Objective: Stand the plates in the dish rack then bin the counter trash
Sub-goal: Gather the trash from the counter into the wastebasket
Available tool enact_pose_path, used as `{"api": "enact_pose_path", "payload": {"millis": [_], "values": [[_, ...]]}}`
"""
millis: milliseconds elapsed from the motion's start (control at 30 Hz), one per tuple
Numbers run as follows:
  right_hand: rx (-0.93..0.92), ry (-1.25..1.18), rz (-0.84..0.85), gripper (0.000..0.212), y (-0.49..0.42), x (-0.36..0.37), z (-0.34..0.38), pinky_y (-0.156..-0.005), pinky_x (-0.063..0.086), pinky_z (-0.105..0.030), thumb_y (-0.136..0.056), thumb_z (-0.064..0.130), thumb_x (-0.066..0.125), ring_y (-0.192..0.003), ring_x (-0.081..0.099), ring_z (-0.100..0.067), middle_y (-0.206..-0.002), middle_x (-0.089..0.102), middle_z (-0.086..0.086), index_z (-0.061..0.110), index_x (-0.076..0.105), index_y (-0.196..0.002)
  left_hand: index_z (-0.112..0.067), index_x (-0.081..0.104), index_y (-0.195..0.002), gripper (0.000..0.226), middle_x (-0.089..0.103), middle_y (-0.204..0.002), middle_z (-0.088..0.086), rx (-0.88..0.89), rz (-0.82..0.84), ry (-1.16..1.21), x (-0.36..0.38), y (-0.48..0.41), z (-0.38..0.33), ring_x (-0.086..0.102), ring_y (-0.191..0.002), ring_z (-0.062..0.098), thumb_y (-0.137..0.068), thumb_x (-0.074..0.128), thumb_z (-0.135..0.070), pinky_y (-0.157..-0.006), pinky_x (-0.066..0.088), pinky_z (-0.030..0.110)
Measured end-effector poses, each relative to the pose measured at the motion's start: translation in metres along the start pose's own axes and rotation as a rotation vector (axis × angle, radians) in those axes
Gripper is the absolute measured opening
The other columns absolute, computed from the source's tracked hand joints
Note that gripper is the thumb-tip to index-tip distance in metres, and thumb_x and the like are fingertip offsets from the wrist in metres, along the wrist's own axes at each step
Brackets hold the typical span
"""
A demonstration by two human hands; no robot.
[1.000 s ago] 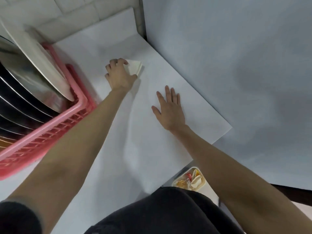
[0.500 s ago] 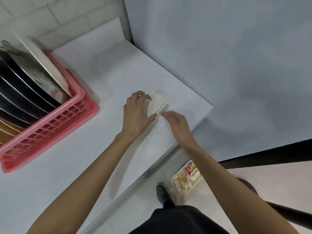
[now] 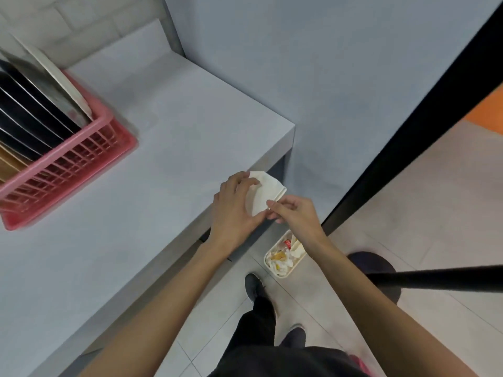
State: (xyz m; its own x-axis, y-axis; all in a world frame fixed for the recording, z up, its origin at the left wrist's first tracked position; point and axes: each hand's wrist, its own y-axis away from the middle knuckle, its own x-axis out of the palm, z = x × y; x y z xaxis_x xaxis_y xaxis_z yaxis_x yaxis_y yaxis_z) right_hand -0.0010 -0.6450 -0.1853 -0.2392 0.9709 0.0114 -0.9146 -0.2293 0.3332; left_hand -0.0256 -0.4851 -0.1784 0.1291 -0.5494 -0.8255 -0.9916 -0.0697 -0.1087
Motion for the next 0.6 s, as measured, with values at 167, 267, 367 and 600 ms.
{"api": "enact_pose_path", "payload": {"millis": [167, 267, 367, 600], "values": [[0.102, -0.025, -0.031, 0.014, 0.038, -0.018, -0.036, -0.08, 0.057, -0.037, -0.088, 0.012, 0.07, -0.071, 0.072, -0.021, -0.079, 0.075, -0.016, -0.002, 0.072, -0.09, -0.018, 0.054, -0.129, 0.075, 0.045, -0.14, 0.001, 0.008, 0.079, 0.026, 0.025, 0.046, -0.009, 0.047, -0.125, 0.022, -0.073, 0.059, -0.069, -0.099, 0.045, 0.05], [0.157, 0.011, -0.052, 0.012, 0.053, -0.026, -0.06, -0.08, 0.057, -0.039, -0.089, 0.011, 0.069, -0.07, 0.072, -0.024, -0.075, 0.074, -0.014, -0.001, 0.072, -0.088, -0.022, 0.05, -0.132, 0.075, 0.039, -0.144, -0.004, -0.01, 0.185, 0.051, 0.043, 0.069, -0.004, 0.042, -0.126, 0.018, -0.072, 0.06, -0.067, -0.099, 0.045, 0.048], [0.219, 0.051, -0.089, 0.013, 0.066, -0.027, -0.085, -0.071, 0.055, -0.029, -0.09, 0.013, 0.068, -0.067, 0.072, -0.018, -0.072, 0.074, -0.008, 0.001, 0.072, -0.085, -0.029, 0.045, -0.134, 0.071, 0.034, -0.146, -0.012, -0.014, 0.28, 0.115, 0.062, 0.086, 0.008, 0.036, -0.128, 0.009, -0.075, 0.072, -0.056, -0.103, 0.046, 0.039], [0.37, 0.101, -0.212, 0.018, 0.074, -0.031, -0.144, -0.057, 0.048, -0.02, -0.088, 0.011, 0.069, -0.062, 0.07, -0.02, -0.067, 0.073, -0.008, 0.003, 0.071, -0.072, -0.036, 0.039, -0.14, 0.069, 0.034, -0.148, -0.018, -0.076, 0.493, 0.2, 0.104, 0.111, 0.05, 0.035, -0.132, 0.002, -0.081, 0.072, -0.05, -0.109, 0.035, 0.024]]}}
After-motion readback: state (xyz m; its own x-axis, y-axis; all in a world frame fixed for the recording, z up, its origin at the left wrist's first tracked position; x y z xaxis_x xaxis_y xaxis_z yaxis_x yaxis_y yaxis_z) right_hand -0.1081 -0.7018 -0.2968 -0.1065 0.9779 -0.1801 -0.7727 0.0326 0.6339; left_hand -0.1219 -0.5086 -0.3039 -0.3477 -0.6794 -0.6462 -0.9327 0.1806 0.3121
